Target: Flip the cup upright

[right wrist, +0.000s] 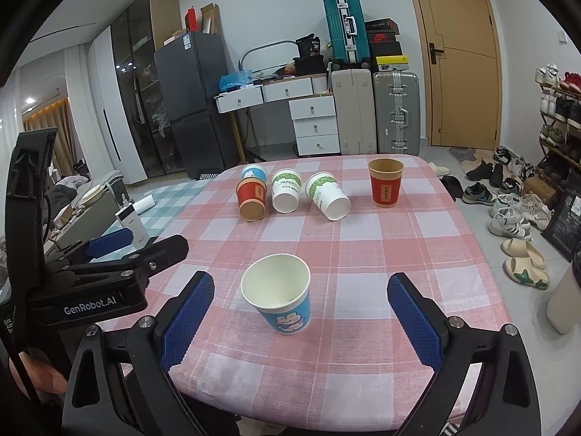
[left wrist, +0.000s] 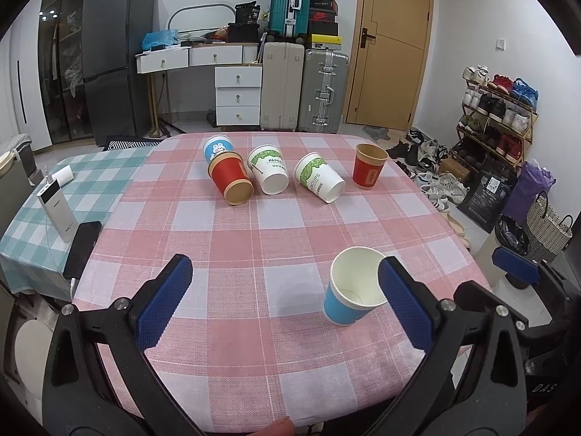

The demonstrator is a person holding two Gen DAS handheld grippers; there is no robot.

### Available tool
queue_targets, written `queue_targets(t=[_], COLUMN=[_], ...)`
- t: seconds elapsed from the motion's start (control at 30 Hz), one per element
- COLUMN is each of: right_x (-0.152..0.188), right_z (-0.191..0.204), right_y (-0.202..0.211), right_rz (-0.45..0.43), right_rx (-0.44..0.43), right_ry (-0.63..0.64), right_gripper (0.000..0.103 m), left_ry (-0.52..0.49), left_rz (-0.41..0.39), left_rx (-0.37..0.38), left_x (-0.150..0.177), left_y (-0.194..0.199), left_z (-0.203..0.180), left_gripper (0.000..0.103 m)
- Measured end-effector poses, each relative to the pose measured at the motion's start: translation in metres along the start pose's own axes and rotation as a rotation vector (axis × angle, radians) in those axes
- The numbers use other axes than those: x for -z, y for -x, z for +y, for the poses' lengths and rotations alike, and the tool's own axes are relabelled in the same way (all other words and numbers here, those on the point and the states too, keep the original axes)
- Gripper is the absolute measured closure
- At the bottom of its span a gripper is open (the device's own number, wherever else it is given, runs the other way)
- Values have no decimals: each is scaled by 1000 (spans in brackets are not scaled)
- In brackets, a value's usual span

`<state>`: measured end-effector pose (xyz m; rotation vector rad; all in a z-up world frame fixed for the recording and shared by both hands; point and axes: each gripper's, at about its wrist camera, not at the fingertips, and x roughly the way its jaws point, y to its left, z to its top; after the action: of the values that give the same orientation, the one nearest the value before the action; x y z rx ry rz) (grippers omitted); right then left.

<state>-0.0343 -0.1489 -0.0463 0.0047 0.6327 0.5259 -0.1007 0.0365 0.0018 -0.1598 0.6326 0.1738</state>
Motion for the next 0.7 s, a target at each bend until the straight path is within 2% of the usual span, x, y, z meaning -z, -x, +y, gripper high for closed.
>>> queue_targets(t=[0.7], right_x=[2], right_z=[-1], right_y=[-1], right_rz=[2], right_rx=[-6], right_ry=[-14], right_gripper=[5], left_ry=[5], left_rz=[-2], left_rx=[6], left_x=[1], left_y=[0], left_z=[-1], left_gripper=[1])
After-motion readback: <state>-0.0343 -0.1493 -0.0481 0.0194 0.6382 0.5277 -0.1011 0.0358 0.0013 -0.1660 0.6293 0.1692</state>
